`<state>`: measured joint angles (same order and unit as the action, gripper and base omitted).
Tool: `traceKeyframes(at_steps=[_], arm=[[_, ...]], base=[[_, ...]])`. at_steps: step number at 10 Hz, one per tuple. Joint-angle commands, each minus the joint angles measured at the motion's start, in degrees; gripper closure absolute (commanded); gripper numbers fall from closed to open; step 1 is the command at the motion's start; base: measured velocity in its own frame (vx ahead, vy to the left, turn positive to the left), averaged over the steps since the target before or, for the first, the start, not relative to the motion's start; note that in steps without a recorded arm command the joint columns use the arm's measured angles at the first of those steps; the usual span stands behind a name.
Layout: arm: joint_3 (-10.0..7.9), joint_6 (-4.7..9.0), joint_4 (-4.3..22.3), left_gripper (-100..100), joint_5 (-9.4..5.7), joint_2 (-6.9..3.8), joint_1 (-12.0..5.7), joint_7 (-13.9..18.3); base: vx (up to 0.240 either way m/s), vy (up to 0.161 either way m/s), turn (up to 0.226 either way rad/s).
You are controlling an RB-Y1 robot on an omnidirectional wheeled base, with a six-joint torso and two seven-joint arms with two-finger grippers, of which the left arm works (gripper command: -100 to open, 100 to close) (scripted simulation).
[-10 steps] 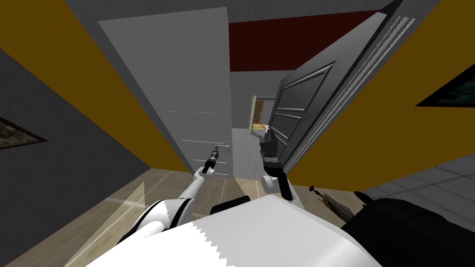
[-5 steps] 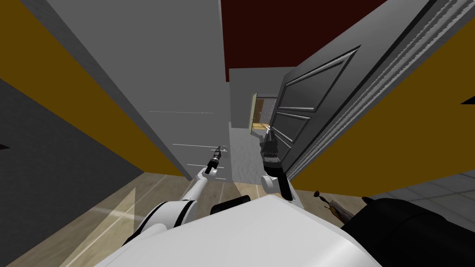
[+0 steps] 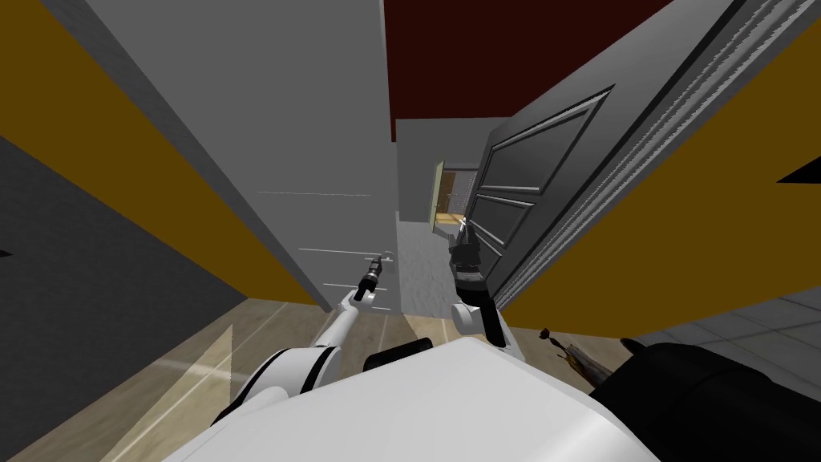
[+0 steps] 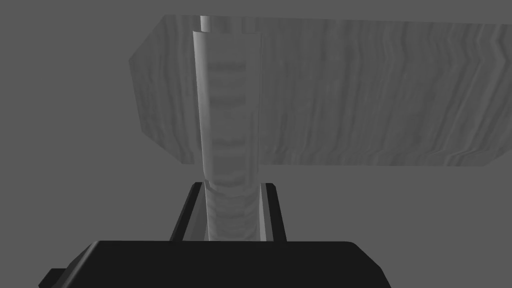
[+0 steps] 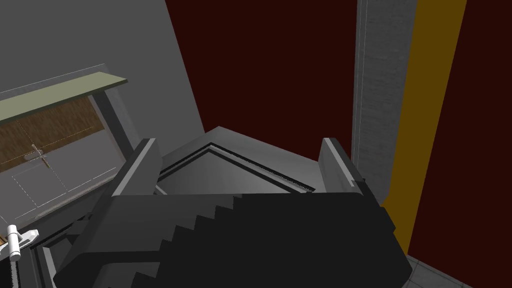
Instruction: Push the door open
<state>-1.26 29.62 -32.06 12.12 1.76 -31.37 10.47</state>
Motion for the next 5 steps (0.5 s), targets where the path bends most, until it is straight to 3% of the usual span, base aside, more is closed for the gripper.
traceKeyframes(at_steps=[1,2,5], arm=[[-0.04,0.05,-0.1,100,-0.01,-0.07,-0.04,0.0],[-0.72,-0.11,-0.1,100,-0.37,-1.19,0.11,-0.3],[-1.73,-0.25,-0.2,100,-0.87,-2.48,0.23,-0.7]], base=[[0.0,0.0,0.0],[0.094,-0.082,0.013],[0.144,-0.101,0.041]])
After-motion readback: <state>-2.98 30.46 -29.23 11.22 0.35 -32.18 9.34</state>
